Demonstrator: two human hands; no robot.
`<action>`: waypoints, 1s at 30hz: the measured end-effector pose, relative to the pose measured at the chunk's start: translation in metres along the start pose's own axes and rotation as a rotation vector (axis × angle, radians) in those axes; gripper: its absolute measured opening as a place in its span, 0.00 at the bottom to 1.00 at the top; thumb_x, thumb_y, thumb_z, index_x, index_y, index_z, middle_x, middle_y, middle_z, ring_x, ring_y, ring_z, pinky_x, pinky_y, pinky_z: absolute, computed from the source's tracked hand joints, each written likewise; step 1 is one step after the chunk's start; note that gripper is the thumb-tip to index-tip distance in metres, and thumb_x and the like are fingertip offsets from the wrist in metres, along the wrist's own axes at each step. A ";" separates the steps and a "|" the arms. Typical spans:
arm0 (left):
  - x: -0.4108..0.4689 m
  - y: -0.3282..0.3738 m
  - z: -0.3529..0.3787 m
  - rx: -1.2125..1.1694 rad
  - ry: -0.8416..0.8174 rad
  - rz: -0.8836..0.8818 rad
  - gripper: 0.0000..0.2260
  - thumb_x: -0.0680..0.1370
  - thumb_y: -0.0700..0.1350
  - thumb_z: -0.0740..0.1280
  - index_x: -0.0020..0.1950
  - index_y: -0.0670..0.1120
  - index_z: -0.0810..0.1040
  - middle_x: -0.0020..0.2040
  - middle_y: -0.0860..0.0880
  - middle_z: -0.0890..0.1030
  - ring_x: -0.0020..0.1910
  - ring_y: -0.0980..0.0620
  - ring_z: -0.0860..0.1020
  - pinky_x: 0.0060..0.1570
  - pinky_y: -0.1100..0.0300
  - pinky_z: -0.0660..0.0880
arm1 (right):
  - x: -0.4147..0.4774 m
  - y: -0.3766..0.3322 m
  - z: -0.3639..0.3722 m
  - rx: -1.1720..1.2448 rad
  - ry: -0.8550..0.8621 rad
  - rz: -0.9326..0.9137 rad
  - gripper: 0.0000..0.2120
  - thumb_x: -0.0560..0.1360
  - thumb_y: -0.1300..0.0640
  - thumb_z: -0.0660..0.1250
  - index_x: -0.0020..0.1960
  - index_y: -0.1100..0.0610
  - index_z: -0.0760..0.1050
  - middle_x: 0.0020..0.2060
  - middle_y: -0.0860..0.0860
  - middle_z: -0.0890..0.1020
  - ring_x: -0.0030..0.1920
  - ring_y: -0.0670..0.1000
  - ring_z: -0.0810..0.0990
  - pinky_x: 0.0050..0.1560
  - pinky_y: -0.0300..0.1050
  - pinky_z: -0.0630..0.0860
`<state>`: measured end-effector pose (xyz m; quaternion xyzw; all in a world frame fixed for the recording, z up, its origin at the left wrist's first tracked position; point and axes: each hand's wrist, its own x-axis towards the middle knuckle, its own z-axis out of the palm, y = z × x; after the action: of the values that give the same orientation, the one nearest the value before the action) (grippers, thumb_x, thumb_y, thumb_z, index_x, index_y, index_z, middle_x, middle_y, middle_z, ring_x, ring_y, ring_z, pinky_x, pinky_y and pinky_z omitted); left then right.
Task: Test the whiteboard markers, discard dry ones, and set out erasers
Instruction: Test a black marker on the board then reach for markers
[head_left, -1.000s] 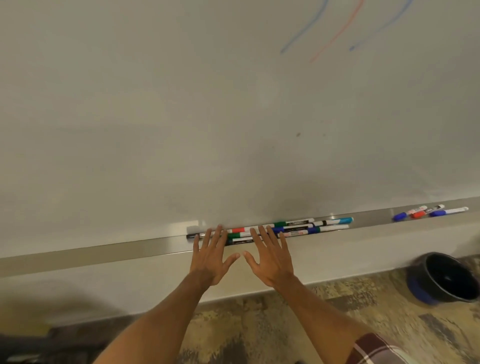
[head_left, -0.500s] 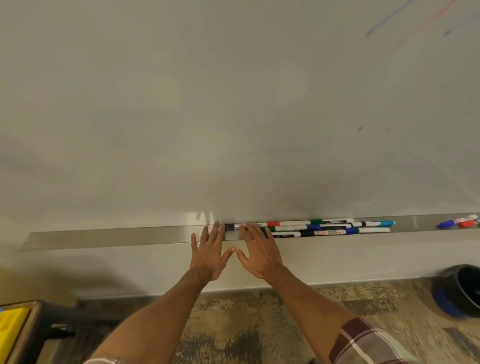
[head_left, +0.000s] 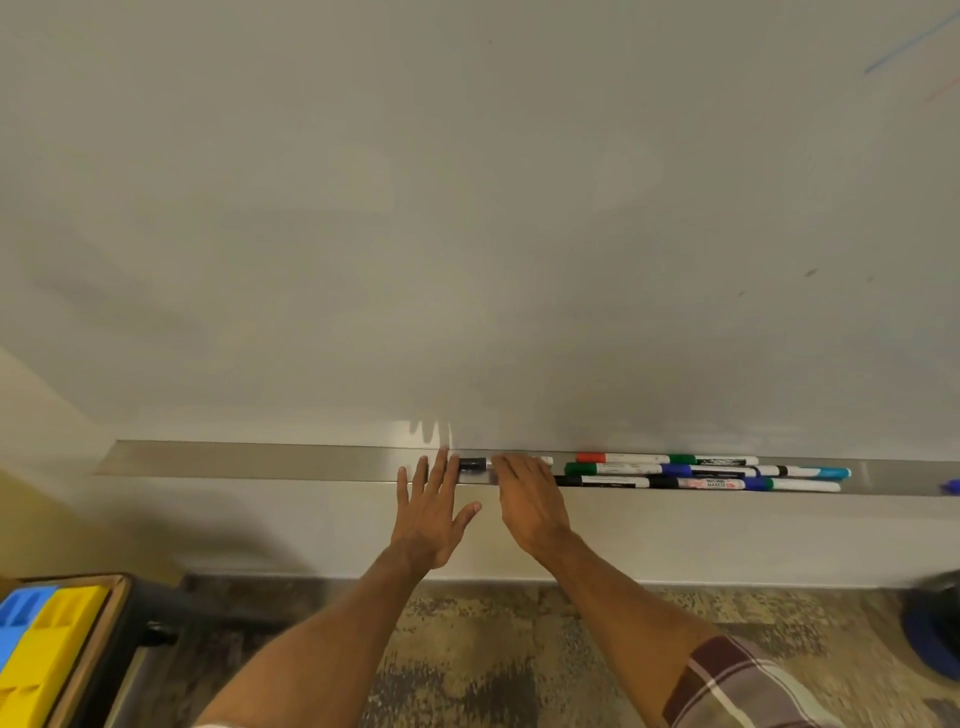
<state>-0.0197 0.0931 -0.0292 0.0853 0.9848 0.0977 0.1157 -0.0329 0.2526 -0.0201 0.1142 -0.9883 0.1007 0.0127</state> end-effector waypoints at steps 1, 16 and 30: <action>0.000 0.000 0.000 0.001 0.000 0.000 0.47 0.58 0.72 0.15 0.72 0.50 0.28 0.73 0.50 0.29 0.78 0.43 0.37 0.70 0.44 0.30 | 0.004 -0.002 -0.001 -0.017 0.006 0.009 0.23 0.76 0.60 0.67 0.69 0.54 0.67 0.66 0.52 0.71 0.67 0.54 0.68 0.71 0.50 0.62; 0.003 0.002 -0.017 -0.037 0.037 -0.007 0.26 0.84 0.55 0.46 0.80 0.49 0.45 0.80 0.49 0.46 0.79 0.47 0.47 0.75 0.43 0.42 | 0.021 -0.009 -0.019 -0.023 -0.002 -0.040 0.17 0.75 0.59 0.69 0.62 0.54 0.71 0.57 0.52 0.77 0.56 0.52 0.74 0.59 0.45 0.72; -0.006 0.030 -0.061 -0.033 0.360 0.351 0.13 0.83 0.44 0.57 0.66 0.51 0.74 0.63 0.52 0.80 0.67 0.50 0.72 0.74 0.46 0.48 | -0.013 0.007 -0.069 0.022 0.104 -0.219 0.13 0.79 0.54 0.62 0.59 0.60 0.73 0.52 0.57 0.79 0.49 0.57 0.78 0.49 0.50 0.73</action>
<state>-0.0241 0.1106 0.0371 0.2343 0.9579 0.1461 -0.0789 -0.0218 0.2755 0.0454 0.2164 -0.9667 0.1153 0.0736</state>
